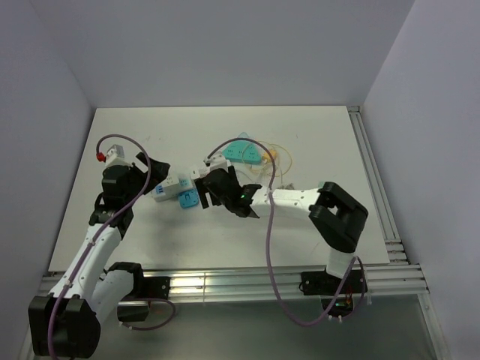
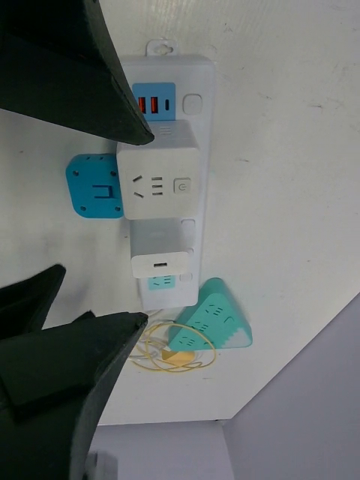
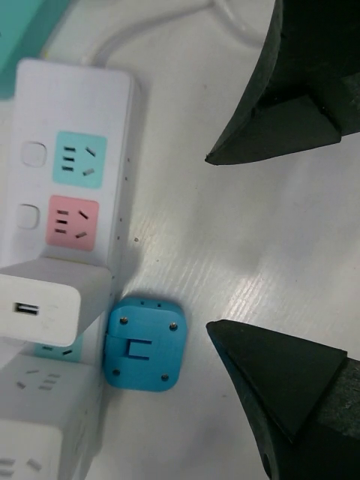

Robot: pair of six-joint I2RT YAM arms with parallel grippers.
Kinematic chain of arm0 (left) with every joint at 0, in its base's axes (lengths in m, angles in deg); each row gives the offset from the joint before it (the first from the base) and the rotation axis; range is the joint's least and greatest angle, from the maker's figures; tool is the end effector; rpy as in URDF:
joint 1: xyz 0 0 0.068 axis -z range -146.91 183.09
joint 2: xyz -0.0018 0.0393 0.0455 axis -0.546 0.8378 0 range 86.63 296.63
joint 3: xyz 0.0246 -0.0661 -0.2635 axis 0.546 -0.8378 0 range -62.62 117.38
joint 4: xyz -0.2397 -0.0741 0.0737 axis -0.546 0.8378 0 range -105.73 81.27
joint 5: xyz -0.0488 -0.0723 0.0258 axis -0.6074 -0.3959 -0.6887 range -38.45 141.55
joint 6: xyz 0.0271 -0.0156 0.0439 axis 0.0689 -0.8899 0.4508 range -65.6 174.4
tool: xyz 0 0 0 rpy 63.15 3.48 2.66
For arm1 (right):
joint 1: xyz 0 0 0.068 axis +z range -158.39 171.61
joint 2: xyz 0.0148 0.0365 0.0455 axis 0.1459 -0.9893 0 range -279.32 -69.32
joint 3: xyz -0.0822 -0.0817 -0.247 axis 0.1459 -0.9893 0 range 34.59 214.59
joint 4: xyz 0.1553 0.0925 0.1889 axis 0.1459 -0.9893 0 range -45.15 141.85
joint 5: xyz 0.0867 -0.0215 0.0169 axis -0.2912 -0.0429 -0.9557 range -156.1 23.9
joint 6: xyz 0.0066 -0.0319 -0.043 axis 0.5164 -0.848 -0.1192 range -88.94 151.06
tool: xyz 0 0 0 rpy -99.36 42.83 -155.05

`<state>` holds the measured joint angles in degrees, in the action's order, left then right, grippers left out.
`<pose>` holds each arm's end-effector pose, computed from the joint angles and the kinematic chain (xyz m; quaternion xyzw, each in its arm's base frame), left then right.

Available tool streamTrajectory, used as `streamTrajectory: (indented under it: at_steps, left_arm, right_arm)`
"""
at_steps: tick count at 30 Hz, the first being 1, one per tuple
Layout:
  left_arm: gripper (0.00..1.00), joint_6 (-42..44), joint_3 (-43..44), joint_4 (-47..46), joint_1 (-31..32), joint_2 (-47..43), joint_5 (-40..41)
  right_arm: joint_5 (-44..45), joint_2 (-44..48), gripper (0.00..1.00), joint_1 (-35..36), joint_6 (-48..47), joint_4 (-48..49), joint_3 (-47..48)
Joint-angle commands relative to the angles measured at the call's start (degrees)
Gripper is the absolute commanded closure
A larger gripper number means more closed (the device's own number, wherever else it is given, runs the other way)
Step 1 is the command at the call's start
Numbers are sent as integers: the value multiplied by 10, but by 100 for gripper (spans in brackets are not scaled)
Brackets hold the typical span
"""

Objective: Insert the plug

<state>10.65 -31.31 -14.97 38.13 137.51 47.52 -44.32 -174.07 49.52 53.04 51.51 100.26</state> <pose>0.2060 -0.0208 0.2547 -0.2529 0.7805 -0.2621 0.5081 0.2225 0.3301 0.1929 -0.1971 0.8695 0.1384 0.4313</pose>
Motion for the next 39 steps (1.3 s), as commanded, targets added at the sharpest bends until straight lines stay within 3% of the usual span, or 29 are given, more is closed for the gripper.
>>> streamTrajectory:
  at_steps: [1,10,18,22,31,33,39]
  left_arm:
    - [1,19,24,-9,-3,-15,0]
    - [1,33,25,-38,31,15,-6]
    - [0,69,124,-9,159,122,95]
    - [0,83,187,28,206,190,120]
    - [3,74,252,2,218,323,63]
    - [5,81,270,12,223,362,68]
    - [10,96,308,44,234,429,100]
  right_arm:
    - [6,82,10,-17,-4,-11,-22]
    - [-7,173,16,-153,41,-83,-62]
    - [21,151,19,-249,61,-143,-26]
    - [-39,140,26,-304,68,-117,-32]
    - [-68,15,31,-329,53,-153,104]
    - [-69,-20,36,-331,47,-166,141]
    - [-95,-61,37,-335,42,-150,176]
